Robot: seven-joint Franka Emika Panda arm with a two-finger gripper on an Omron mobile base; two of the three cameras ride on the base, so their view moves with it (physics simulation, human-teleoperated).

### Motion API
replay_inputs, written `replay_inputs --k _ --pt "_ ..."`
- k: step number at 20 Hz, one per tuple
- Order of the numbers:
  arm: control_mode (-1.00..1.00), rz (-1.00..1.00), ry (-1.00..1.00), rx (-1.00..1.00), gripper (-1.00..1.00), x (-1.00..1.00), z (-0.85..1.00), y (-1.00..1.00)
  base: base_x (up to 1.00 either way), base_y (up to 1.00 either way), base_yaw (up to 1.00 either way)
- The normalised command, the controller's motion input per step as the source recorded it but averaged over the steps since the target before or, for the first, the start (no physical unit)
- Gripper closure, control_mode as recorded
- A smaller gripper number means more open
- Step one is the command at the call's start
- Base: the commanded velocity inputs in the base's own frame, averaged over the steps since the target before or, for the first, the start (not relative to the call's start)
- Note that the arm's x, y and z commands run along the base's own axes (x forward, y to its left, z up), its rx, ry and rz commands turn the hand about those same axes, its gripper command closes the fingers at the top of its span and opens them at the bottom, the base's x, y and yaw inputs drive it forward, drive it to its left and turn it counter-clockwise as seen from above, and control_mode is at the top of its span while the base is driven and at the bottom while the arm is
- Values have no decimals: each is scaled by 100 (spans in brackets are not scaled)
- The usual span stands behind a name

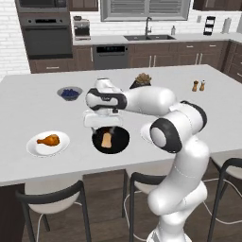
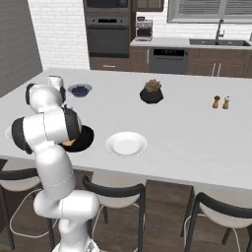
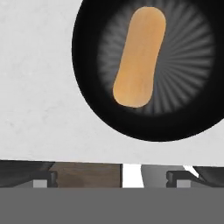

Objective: Pick the chicken drumstick and squash from their plates and place them in the bowl. Then put the bowl in the fridge.

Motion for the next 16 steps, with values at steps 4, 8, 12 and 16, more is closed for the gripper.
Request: replay_inputs --k 4,8,12,16 --pt "-100 10 -15 0 -100 -3 10 44 0 0 0" --pt "-100 17 -8 -1 -100 0 0 62 0 0 0" --pt "-100 22 -18 0 -100 -1 0 39 0 0 0" --pt "-100 19 -40 -1 -100 -8 0 30 0 0 0"
